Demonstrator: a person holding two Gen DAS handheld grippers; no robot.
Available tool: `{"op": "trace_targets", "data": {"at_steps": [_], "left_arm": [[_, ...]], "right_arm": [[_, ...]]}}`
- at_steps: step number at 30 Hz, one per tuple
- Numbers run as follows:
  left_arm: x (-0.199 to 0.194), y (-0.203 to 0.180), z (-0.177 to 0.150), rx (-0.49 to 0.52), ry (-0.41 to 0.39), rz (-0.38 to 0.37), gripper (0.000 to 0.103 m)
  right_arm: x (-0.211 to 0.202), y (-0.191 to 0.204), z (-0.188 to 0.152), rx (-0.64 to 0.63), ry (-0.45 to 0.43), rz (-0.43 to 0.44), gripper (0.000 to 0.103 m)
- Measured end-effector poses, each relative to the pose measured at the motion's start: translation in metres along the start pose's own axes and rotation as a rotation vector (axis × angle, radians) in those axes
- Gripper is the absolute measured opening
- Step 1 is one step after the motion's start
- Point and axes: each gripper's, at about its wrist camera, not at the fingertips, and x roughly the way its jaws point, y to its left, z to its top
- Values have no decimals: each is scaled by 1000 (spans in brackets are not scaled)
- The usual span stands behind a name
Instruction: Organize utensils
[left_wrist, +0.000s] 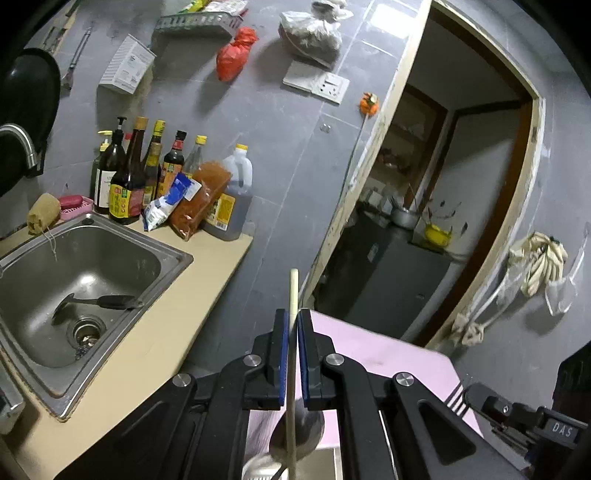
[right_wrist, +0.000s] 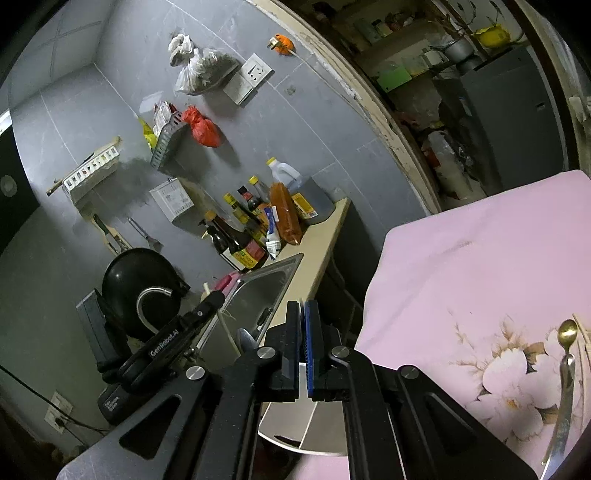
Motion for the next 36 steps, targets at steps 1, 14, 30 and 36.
{"op": "trace_targets", "data": {"at_steps": [1, 14, 30, 36], "left_arm": [[-1, -1, -1, 7, 10, -2, 7], [-34, -15, -6, 6, 52, -48, 56], [-81, -115, -14, 176, -13, -117, 99], [-93, -152, -31, 241, -41, -121, 102]], "right_arm": [[-3, 0, 0, 1, -4, 1, 3], [-67, 4, 7, -53, -81, -96, 3], [-196, -4, 38, -233, -309, -400, 80], [-234, -7, 41, -342, -354, -518, 91]]}}
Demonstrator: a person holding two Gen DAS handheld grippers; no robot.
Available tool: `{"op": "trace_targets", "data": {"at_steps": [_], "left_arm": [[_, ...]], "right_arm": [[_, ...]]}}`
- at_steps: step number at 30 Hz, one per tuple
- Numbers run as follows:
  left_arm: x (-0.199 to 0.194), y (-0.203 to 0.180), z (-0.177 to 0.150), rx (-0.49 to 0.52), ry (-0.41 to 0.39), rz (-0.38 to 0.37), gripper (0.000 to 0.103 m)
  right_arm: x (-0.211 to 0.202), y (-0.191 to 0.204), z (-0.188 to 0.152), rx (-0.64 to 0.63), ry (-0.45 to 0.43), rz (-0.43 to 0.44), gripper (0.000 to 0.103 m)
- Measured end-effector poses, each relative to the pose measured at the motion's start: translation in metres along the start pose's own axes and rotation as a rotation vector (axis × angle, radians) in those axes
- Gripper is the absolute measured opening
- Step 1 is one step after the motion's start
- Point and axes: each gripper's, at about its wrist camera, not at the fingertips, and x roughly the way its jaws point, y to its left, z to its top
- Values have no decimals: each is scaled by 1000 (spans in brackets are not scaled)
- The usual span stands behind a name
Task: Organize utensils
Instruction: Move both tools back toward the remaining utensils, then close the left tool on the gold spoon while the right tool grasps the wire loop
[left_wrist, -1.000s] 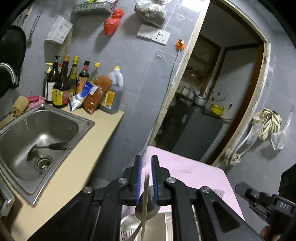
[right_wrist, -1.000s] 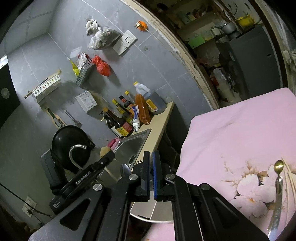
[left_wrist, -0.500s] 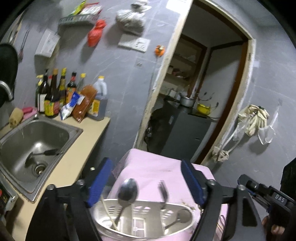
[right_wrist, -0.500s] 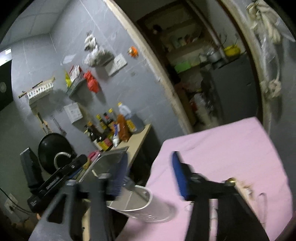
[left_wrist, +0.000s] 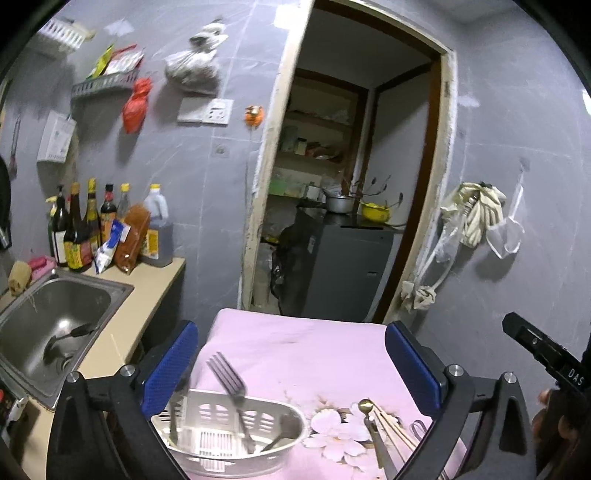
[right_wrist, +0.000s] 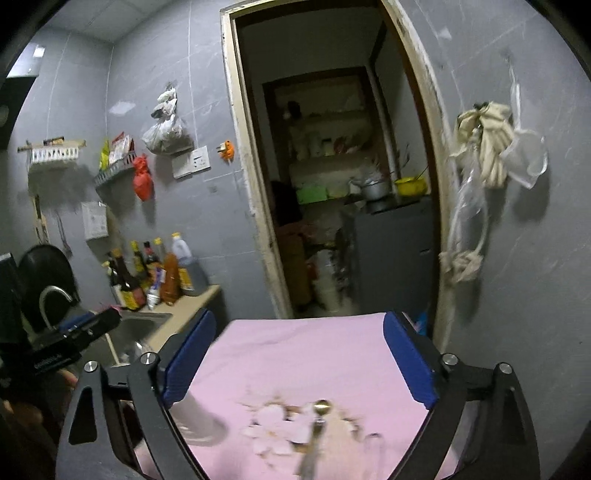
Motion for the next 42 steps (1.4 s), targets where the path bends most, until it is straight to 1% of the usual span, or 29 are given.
{"op": "trace_targets", "data": {"at_steps": [4, 8, 16, 21, 24, 28, 30, 31, 35, 36, 38, 41, 42], "left_arm": [[-1, -25, -9, 25, 2, -10, 102], [1, -46, -23, 32, 18, -12, 102], [20, -70, -59, -30, 102, -13, 102], [37, -78, -83, -46, 152, 11, 102], [52, -81, -100, -35, 194, 24, 102], [75, -83, -121, -28, 247, 37, 102], [88, -83, -129, -22, 278, 36, 102], [93, -84, -131, -18, 293, 36, 102], [120, -83, -144, -14, 357, 8, 101], [124, -84, -145, -14, 362, 7, 98], [136, -85, -150, -11, 379, -1, 92], [152, -86, -157, -16, 409, -5, 83], [157, -85, -157, -21, 417, -8, 81]], "right_arm": [[-9, -20, -1, -29, 5, -49, 92], [-11, -43, -7, -67, 45, -97, 92], [-2, -88, -30, -65, 133, -122, 92], [19, -110, -61, -44, 215, -127, 92], [32, -118, -82, -33, 254, -118, 92], [57, -123, -114, -22, 330, -98, 92], [68, -123, -126, -24, 367, -88, 92], [74, -121, -134, -31, 392, -97, 92], [93, -120, -149, -16, 442, -93, 91], [99, -119, -152, -10, 455, -90, 91], [108, -118, -154, -10, 471, -82, 87], [124, -112, -161, -19, 506, -64, 77], [127, -109, -164, -20, 516, -58, 70]]}}
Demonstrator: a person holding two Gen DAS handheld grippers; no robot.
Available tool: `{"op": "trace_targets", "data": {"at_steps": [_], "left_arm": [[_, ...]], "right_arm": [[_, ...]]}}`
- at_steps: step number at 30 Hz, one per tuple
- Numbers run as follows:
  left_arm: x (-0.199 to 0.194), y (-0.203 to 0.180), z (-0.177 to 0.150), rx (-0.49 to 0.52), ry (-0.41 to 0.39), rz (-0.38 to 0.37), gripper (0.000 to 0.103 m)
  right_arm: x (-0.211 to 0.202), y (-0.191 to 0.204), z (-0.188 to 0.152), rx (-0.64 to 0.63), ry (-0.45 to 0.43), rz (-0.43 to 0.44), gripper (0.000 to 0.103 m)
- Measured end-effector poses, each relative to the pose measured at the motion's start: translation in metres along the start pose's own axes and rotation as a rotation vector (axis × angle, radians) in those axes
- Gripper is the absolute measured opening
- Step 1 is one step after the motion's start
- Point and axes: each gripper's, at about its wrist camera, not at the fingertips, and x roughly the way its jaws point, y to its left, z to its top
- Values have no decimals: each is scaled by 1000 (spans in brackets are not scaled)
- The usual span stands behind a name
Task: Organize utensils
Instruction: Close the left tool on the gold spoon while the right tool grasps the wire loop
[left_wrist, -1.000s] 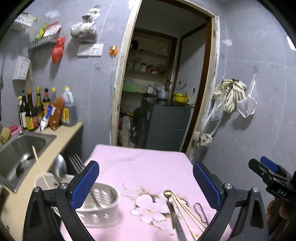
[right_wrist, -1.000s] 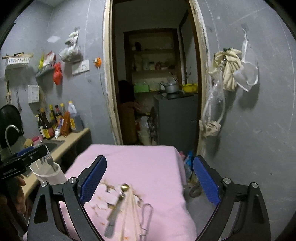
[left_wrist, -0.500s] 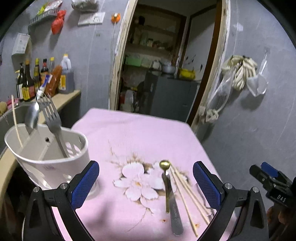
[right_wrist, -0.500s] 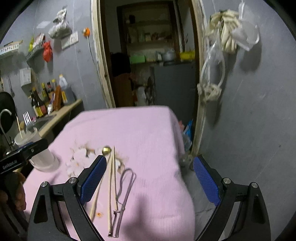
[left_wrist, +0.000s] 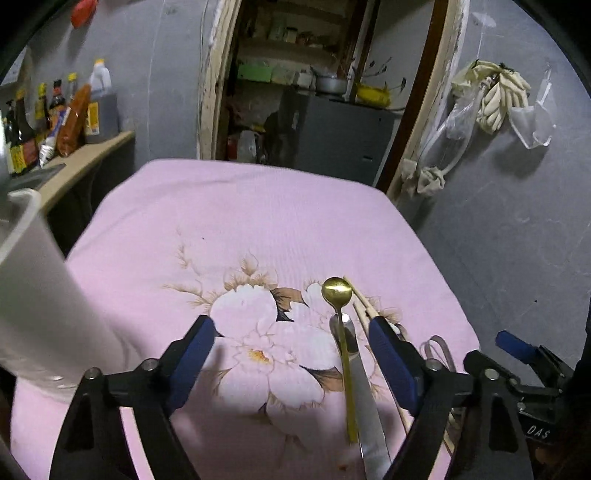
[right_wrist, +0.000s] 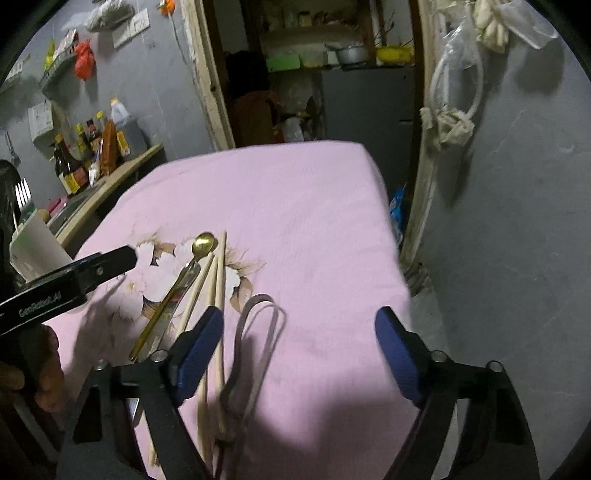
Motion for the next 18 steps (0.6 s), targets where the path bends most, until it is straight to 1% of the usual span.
{"op": "trace_targets", "data": {"at_steps": [1, 4, 5, 7, 9, 12, 14, 15, 16, 17, 18], "left_arm": [[4, 0, 0, -4, 6, -3, 78], [16, 0, 4, -9, 22, -18, 70], [20, 0, 5, -7, 28, -23, 66], [29, -2, 9, 1, 41, -33, 61], [37, -4, 12, 8, 51, -47, 58], [50, -6, 16, 20, 73, -73, 49], [59, -10, 20, 33, 83, -95, 45], [64, -12, 21, 41, 97, -109, 43], [69, -14, 22, 45, 112, -121, 39], [72, -15, 22, 47, 124, -129, 35], [76, -15, 22, 48, 135, -136, 33]], "right_arm": [[5, 3, -1, -1, 12, 7, 63], [17, 10, -3, -13, 50, 12, 52], [21, 12, -5, -13, 61, 13, 51], [27, 14, -7, -7, 84, 11, 49], [26, 14, -9, -9, 81, 6, 49], [26, 14, -10, -3, 78, 11, 48], [26, 11, -10, 7, 75, 15, 45], [26, 10, -10, 11, 74, 15, 41], [26, 8, -9, 17, 73, 15, 38], [26, 7, -9, 21, 73, 16, 37], [26, 6, -9, 23, 72, 17, 36]]}}
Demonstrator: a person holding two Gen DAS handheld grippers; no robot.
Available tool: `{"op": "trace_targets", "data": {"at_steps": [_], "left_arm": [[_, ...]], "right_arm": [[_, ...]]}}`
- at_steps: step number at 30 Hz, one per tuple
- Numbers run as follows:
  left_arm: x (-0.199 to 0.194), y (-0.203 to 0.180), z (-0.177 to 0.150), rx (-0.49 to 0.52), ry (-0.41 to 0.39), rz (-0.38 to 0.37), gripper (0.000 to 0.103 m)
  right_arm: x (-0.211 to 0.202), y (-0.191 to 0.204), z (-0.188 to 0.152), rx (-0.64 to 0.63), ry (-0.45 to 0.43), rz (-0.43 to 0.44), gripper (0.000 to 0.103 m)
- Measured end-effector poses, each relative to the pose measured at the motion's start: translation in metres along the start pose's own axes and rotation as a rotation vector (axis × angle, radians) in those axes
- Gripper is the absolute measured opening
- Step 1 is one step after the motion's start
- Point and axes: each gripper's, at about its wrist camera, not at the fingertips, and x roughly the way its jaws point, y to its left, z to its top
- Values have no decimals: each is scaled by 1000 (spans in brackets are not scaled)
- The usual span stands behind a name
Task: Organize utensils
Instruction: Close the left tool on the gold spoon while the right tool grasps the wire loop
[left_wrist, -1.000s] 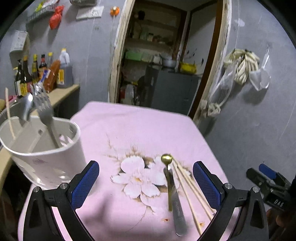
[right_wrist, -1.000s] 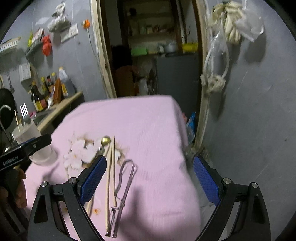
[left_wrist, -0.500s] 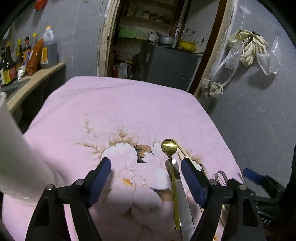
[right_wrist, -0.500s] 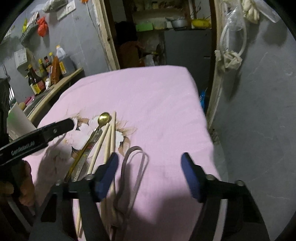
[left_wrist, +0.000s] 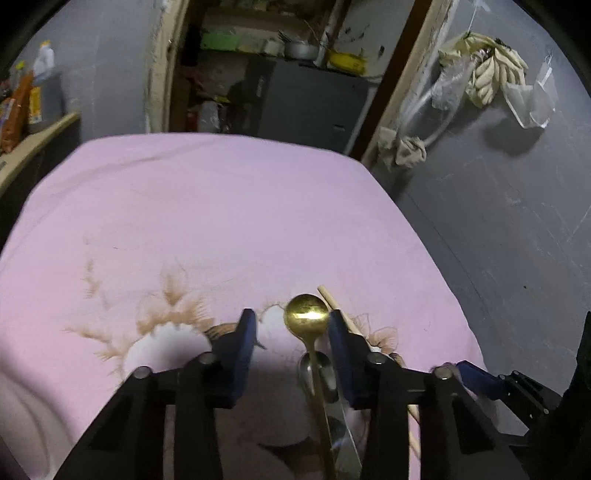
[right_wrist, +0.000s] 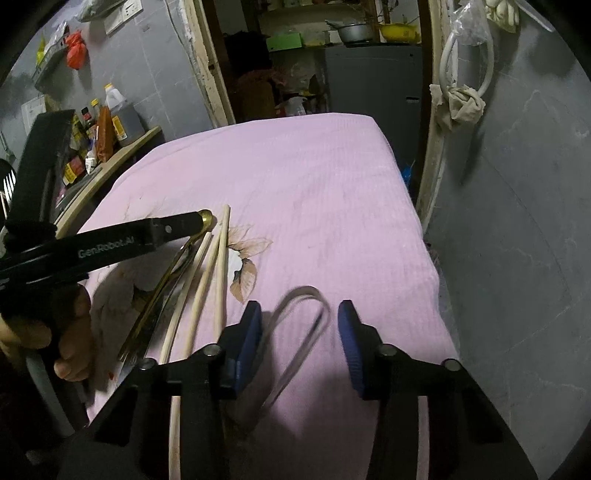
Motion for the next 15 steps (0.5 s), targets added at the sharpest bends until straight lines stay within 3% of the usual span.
{"op": "trace_targets", "data": {"at_steps": [6, 15], "left_arm": [[11, -1, 7, 13, 23, -32, 30], [13, -12, 9, 81, 40, 4, 29]], "right_arm": [[1, 0, 0, -9, 2, 0, 36], [1, 0, -1, -12, 2, -1, 36]]}}
